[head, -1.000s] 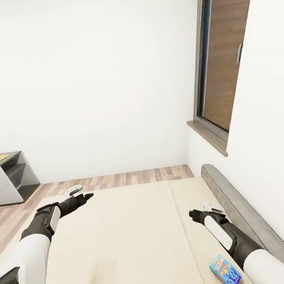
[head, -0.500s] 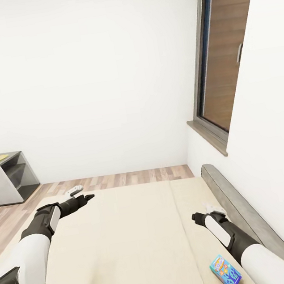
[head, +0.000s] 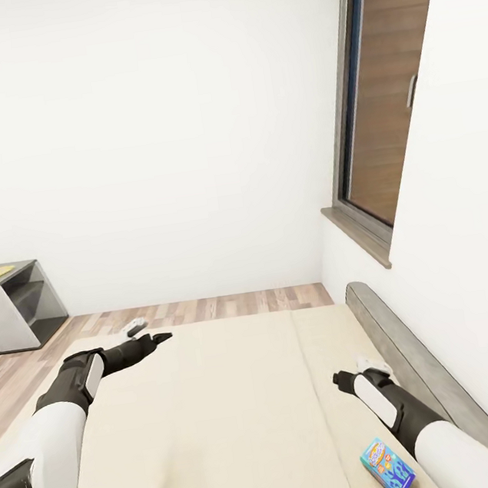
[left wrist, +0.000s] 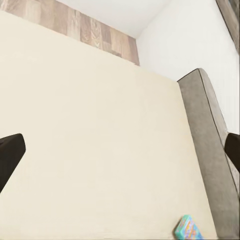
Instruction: Put all the toys in the child's room - the three board games (two on the bed and one on the table), the two jigsaw puzzles on the table, and the tennis ball on the table - inside the toy box on the table in the child's room.
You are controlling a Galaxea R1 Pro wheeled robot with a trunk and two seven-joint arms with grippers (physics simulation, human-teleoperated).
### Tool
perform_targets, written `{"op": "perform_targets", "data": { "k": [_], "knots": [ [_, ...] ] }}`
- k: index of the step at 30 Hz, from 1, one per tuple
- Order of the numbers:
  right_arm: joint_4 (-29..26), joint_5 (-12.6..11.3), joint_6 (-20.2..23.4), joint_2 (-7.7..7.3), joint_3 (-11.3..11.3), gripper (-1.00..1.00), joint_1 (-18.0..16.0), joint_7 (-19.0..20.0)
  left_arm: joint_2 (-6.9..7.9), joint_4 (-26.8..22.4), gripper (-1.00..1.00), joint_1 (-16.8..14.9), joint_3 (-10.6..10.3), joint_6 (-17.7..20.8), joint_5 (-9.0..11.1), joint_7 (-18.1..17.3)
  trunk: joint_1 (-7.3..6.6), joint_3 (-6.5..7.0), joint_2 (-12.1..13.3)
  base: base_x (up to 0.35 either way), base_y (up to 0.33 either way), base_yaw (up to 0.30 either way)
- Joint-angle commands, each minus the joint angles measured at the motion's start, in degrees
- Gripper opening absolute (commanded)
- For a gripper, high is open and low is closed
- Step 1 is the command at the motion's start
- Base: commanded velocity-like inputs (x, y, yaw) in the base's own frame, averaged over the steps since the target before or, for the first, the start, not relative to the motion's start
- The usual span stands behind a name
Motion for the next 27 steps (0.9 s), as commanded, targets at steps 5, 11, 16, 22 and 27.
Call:
{"op": "perform_targets", "data": {
  "k": [5,11,16,22,27],
  "knots": [
    [0.58,-0.42,0.14,-0.16,0.55,1.00,-0.06,-0.42,-0.02,-0.06,1.00,-0.09,0.41,2.08,-0.61,-4.17,0.04,-0.14,-0.14,0.000,0.000,0.000],
    [2.49,-0.37,-0.02,-0.29,0.59,1.00,-0.35,-0.39,0.03,-0.06,1.00,-0.08,0.27,2.71,-0.61,-7.25,0.04,-0.14,-0.14,0.000,0.000,0.000],
    [4.31,-0.26,-1.93,-1.04,0.77,1.00,-0.81,-0.33,0.10,-0.06,1.00,-0.08,0.23,3.25,-0.61,-9.42,0.04,-0.14,-0.14,0.000,0.000,0.000],
    [4.67,0.44,-3.01,-1.21,1.15,1.00,-0.90,-0.13,-0.03,-0.06,1.00,-0.06,0.32,3.47,-0.61,-10.15,0.04,-0.14,-0.14,0.000,0.000,0.000],
    [4.62,4.87,-3.27,-1.10,1.21,1.00,-0.86,0.06,-0.05,-0.06,1.00,-0.06,0.38,3.50,-0.61,-10.28,0.04,-0.14,-0.14,0.000,0.000,0.000]
  ]
}}
